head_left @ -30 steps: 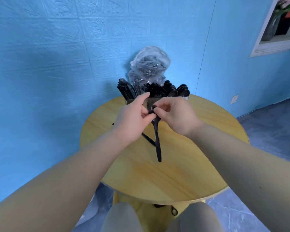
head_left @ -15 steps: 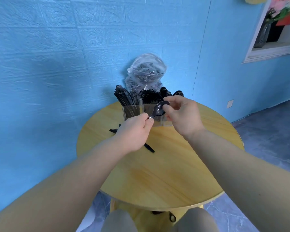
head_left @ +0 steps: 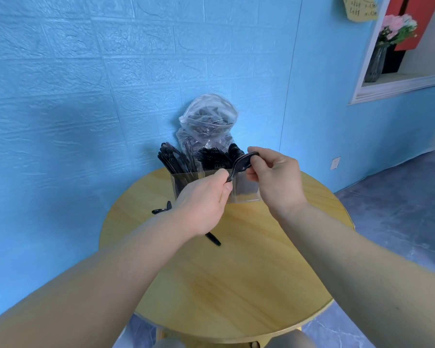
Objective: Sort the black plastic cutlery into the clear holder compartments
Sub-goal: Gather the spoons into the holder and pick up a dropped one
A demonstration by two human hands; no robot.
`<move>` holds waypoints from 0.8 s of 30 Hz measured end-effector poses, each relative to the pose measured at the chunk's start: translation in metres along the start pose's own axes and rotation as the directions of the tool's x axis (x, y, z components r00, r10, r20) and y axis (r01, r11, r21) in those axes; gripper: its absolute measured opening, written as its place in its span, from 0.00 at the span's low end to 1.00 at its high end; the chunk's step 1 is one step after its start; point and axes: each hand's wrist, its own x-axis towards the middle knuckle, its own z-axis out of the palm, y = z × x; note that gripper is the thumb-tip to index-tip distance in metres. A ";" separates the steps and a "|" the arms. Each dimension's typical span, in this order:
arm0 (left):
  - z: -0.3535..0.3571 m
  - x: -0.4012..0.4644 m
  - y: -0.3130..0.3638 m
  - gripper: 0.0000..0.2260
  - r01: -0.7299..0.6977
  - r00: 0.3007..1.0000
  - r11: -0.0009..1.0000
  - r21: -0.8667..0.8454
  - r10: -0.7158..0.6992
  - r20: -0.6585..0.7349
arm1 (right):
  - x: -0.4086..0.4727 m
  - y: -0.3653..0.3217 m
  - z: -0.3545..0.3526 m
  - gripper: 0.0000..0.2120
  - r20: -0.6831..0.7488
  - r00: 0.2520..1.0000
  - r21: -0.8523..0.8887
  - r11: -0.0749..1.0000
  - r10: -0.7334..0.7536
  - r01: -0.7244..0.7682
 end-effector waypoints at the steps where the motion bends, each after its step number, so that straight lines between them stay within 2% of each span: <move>1: -0.001 0.006 0.002 0.11 -0.028 1.000 0.999 -0.016 0.028 0.001 | 0.004 -0.002 -0.004 0.11 -0.011 0.999 -0.046 0.998 -0.032 0.032; 3: -0.003 0.021 0.002 0.06 -0.035 0.999 0.999 -0.024 0.034 -0.019 | 0.017 -0.005 -0.016 0.12 -0.041 0.993 -0.162 0.982 -0.107 0.099; 6: -0.010 0.047 -0.004 0.23 -0.015 0.994 0.998 0.063 0.022 -0.105 | 0.047 -0.016 -0.037 0.11 -0.133 0.965 -0.284 0.942 -0.224 0.179; 8: -0.013 0.065 -0.009 0.30 -0.005 0.990 0.994 0.113 0.021 -0.140 | 0.070 -0.026 -0.049 0.12 -0.172 0.929 -0.397 0.886 -0.329 0.241; 11: -0.009 0.093 -0.014 0.37 0.008 0.996 0.987 0.161 0.007 -0.092 | 0.105 -0.034 -0.056 0.14 -0.144 0.884 -0.500 0.803 -0.445 0.323; 14: 0.001 0.111 -0.017 0.41 0.021 1.000 0.973 0.231 -0.017 -0.020 | 0.124 -0.026 -0.052 0.14 -0.030 0.852 -0.608 0.686 -0.522 0.399; 17: 0.012 0.122 -0.020 0.41 0.032 0.998 0.955 0.295 -0.046 0.042 | 0.137 -0.011 -0.045 0.13 0.072 0.840 -0.664 0.602 -0.538 0.443; 20: 0.020 0.125 -0.024 0.35 0.010 0.996 0.939 0.343 -0.040 0.080 | 0.146 0.001 -0.039 0.13 0.162 0.850 -0.675 0.572 -0.501 0.466; 24: 0.027 0.125 -0.026 0.31 0.006 0.997 0.948 0.318 -0.028 0.065 | 0.150 0.012 -0.033 0.13 0.268 0.874 -0.699 0.542 -0.406 0.466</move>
